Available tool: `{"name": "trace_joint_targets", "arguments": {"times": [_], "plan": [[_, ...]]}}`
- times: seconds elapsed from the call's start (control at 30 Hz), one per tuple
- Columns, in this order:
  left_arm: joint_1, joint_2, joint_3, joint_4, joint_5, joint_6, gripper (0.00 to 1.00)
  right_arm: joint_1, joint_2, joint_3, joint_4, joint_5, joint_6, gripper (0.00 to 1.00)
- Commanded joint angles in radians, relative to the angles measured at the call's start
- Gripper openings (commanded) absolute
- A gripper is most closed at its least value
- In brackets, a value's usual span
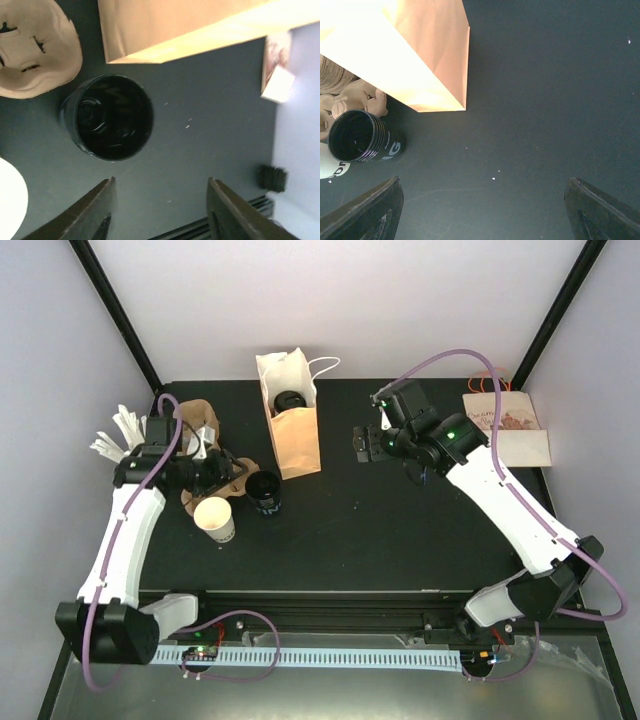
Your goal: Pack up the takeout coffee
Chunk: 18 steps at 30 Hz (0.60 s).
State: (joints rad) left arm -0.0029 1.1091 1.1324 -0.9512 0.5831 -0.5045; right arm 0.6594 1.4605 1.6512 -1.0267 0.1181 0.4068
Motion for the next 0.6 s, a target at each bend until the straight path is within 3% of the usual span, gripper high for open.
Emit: {"name": "trace_joint_targets", "arguments": {"times": [0.0,0.07,0.33,0.57], "plan": [[-0.003,0.106,0.085,-0.141,-0.024,0.110,0.44,-0.006,-0.043,-0.020,0.045,-0.025,0.031,0.90],[-0.013,0.177,0.111,-0.167,-0.044,0.135,0.33,-0.006,-0.051,-0.028,0.056,-0.029,0.031,0.90],[-0.128,0.321,0.170,-0.180,-0.216,0.153,0.37,-0.006,-0.073,-0.039,0.061,-0.016,0.019,0.90],[-0.155,0.359,0.150,-0.132,-0.324,0.158,0.31,-0.007,-0.100,-0.083,0.079,-0.043,0.049,0.90]]}}
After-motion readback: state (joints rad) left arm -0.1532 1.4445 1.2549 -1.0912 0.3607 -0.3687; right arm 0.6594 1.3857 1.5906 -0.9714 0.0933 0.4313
